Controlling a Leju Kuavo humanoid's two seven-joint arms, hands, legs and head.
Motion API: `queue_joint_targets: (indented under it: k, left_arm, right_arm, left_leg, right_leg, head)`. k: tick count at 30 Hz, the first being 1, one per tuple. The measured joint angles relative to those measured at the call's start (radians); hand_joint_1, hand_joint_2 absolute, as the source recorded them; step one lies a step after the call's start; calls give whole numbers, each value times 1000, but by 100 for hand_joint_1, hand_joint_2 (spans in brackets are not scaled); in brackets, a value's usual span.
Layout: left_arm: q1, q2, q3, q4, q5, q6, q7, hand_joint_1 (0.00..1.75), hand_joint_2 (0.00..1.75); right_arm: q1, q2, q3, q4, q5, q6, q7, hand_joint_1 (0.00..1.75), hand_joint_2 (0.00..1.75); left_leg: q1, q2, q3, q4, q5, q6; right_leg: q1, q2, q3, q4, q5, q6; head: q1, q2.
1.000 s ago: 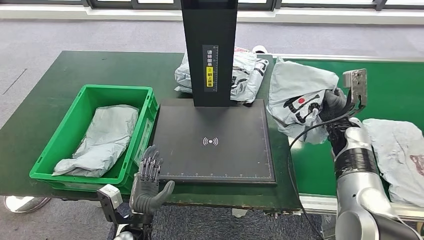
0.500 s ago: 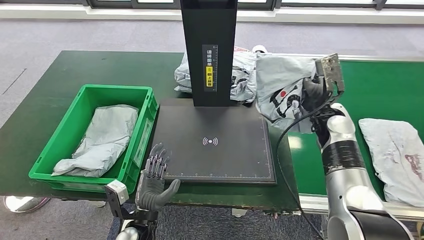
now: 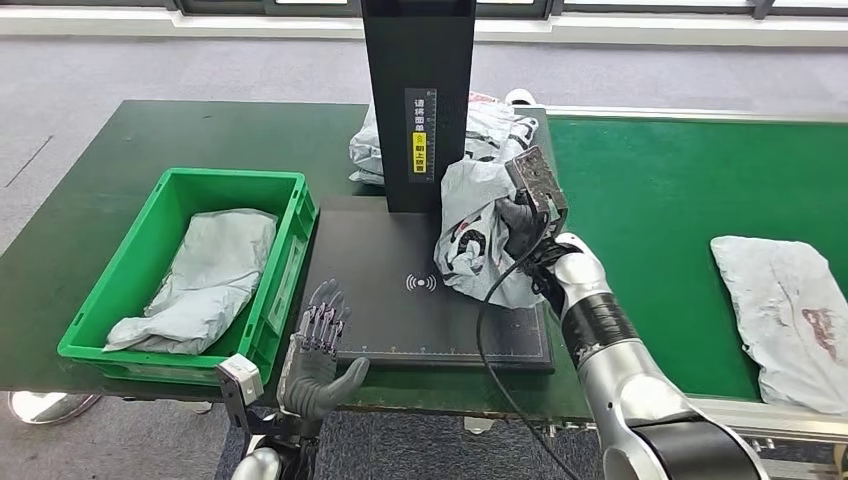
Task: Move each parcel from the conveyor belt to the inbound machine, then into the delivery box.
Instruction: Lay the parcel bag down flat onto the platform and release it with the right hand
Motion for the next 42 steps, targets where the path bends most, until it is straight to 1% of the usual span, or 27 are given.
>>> queue_joint_targets:
  k: [3, 4, 7, 8, 9, 12, 16, 19, 21, 28, 31, 33, 37, 40, 42]
  left_arm:
    - [-1, 1, -1, -1, 0, 0, 2, 0, 175]
    - [-2, 1, -1, -2, 0, 0, 3, 0, 175]
    - [-8, 3, -2, -7, 0, 0, 3, 0, 175]
    - [-10, 3, -2, -8, 0, 0, 3, 0, 175]
    - [-12, 5, -2, -8, 0, 0, 3, 0, 175]
    - [-16, 10, -2, -7, 0, 6, 2, 0, 175]
    - [-32, 16, -5, 4, 6, 9, -8, 0, 175]
    - [-52, 17, -6, 25, 10, 9, -16, 0, 175]
    - [-65, 17, -7, 38, 10, 9, -19, 0, 175]
    - [-91, 17, -7, 72, 10, 5, -24, 0, 175]
    - [-101, 18, -8, 87, 10, 2, -25, 0, 175]
    - [-107, 19, -8, 96, 10, 2, -25, 0, 175]
    - [-108, 24, -8, 104, 10, 2, -24, 0, 175]
    - [-108, 27, -8, 108, 10, 3, -24, 0, 175]
    - [-108, 27, -8, 110, 9, 6, -24, 0, 175]
  right_arm:
    - [-2, 19, 12, 24, -8, 16, 0, 175, 175]
    - [-2, 30, 17, 33, -10, 23, 4, 155, 175]
    - [1, 75, 43, 69, -10, 28, 16, 27, 175]
    - [2, 90, 54, 81, -10, 23, 15, 3, 175]
    - [2, 105, 66, 94, -9, 14, 13, 0, 175]
    - [2, 142, 103, 121, -6, -22, 5, 0, 175]
    - [-7, 167, 134, 147, -21, -31, -30, 0, 175]
    - [-18, 179, 158, 156, -41, -37, -88, 0, 175]
    - [-25, 185, 176, 158, -57, -38, -113, 0, 175]
    - [-40, 193, 216, 160, -61, -17, -117, 0, 175]
    - [-51, 192, 238, 161, -36, -9, -97, 0, 175]
    - [-64, 190, 259, 162, 2, -28, -68, 0, 175]
    - [-95, 170, 332, 162, 167, -112, 6, 0, 175]
    - [-112, 153, 379, 160, 234, -141, 39, 0, 175]
    - [-125, 143, 415, 160, 313, -157, 95, 0, 175]
  left_leg:
    - [0, 1, 0, 0, 0, 0]
    - [0, 2, 0, 0, 0, 0]
    - [0, 3, 0, 0, 0, 0]
    - [0, 3, 0, 0, 0, 0]
    - [0, 3, 0, 0, 0, -1]
    - [1, 2, 0, 0, 0, -1]
    - [2, 2, 0, 0, 0, -1]
    - [2, 2, 0, 0, 0, -1]
    - [2, 2, 0, 0, 1, -1]
    - [2, 2, 0, 0, 1, -1]
    - [2, 2, 0, 0, 1, -1]
    - [2, 2, 0, 0, 1, -1]
    - [2, 2, 0, 0, 1, -1]
    - [2, 2, 0, 0, 1, -1]
    - [2, 2, 0, 0, 1, -1]
  right_leg:
    - [0, 0, 0, 0, 0, 0]
    - [0, 1, 0, 0, 0, 0]
    - [0, 3, -1, 0, 0, 0]
    - [1, 2, -1, 0, 0, 0]
    - [1, 2, -1, 0, 0, 0]
    - [2, 2, -1, 0, 0, 0]
    - [2, 2, -1, 0, 0, -1]
    - [2, 2, -1, 0, 0, -1]
    - [2, 2, -1, 0, 1, -1]
    - [2, 2, -1, 0, 1, -1]
    - [2, 2, -1, 0, 1, -1]
    - [2, 2, -1, 0, 1, -1]
    - [2, 2, -1, 0, 1, -1]
    - [2, 2, -1, 0, 1, -1]
    - [2, 2, -1, 0, 1, -1]
  head:
    - [0, 0]
    - [0, 0]
    - [0, 0]
    - [0, 0]
    - [0, 0]
    - [0, 0]
    - [0, 0]
    - [0, 0]
    - [0, 0]
    - [0, 0]
    - [0, 0]
    - [0, 0]
    - [0, 0]
    - [0, 0]
    - [0, 0]
